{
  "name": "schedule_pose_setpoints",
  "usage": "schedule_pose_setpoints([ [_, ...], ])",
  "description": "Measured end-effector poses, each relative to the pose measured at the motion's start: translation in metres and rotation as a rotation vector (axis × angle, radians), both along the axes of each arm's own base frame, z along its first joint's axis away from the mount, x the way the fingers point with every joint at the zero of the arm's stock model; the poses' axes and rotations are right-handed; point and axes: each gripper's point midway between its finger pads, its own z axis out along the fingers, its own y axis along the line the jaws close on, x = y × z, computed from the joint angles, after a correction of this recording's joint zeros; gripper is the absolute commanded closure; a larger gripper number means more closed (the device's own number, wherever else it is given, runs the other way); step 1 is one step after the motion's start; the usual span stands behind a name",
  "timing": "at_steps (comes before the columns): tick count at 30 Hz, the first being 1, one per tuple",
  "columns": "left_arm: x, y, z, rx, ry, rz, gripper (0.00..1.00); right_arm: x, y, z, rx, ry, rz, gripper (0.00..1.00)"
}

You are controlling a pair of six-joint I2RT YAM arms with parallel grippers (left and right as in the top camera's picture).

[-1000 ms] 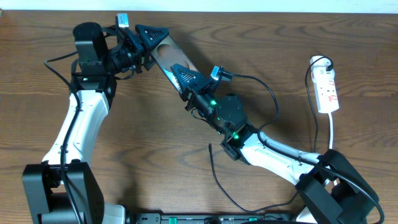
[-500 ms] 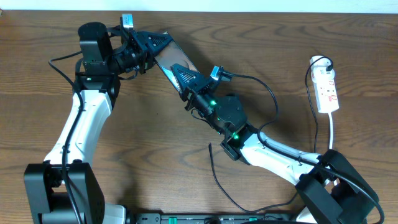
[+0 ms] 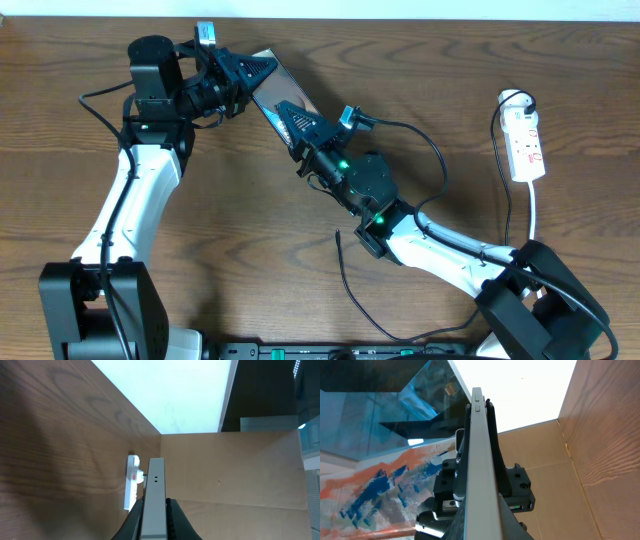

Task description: Plug charger to phone and switch on socket

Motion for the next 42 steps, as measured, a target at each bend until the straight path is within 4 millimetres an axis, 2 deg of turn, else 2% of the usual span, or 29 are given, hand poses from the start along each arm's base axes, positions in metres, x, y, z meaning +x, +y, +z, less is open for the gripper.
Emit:
schedule_pose_setpoints([
  [1,0.000,0.000,0.000,0.000,0.000,0.000,0.93,0.000,0.000,0.000,0.000,0.000,0.000,0.98],
  [3,0.000,0.000,0.000,0.000,0.000,0.001,0.93,0.000,0.000,0.000,0.000,0.000,0.000,0.80],
  [4,0.000,0.000,0.000,0.002,-0.003,-0.002,0.92,0.000,0.000,-0.001,0.002,0.005,0.000,0.55],
  [5,0.000,-0.001,0.000,0.006,-0.008,-0.003,0.93,0.000,0.000,-0.001,-0.003,0.003,-0.001,0.40],
  [6,0.000,-0.002,0.000,0.012,-0.016,-0.007,0.93,0.000,0.000,-0.001,-0.003,0.002,-0.002,0.18],
  [7,-0.001,-0.002,0.000,0.016,-0.020,-0.009,0.93,0.000,0.000,0.000,-0.001,0.000,-0.003,0.07],
  [8,-0.001,-0.003,-0.001,0.017,-0.020,-0.011,0.93,0.000,0.000,0.000,-0.001,-0.001,-0.002,0.01],
  [14,-0.002,-0.006,-0.001,0.023,-0.028,-0.019,0.93,0.000,0.000,0.000,-0.004,-0.002,-0.001,0.01],
  [18,0.000,0.001,-0.001,0.031,-0.040,-0.008,0.92,0.000,0.000,0.000,-0.004,-0.002,-0.001,0.01],
  [20,0.002,0.009,0.000,0.036,-0.046,0.007,0.93,0.000,0.000,0.000,-0.004,-0.002,-0.001,0.01],
  [27,0.007,0.069,0.004,0.064,-0.123,0.057,0.93,0.000,0.002,-0.010,-0.052,0.009,0.004,0.01],
  [33,0.000,0.114,0.019,0.071,-0.232,0.061,0.93,0.000,0.002,-0.013,-0.132,-0.050,0.004,0.01],
  [37,-0.009,0.127,0.033,0.074,-0.321,0.017,0.92,-0.001,0.003,-0.013,-0.238,-0.150,0.013,0.01],
  [42,-0.025,0.120,0.045,0.088,-0.442,-0.099,0.93,0.009,-0.008,-0.016,-0.383,-0.280,0.048,0.01],
])
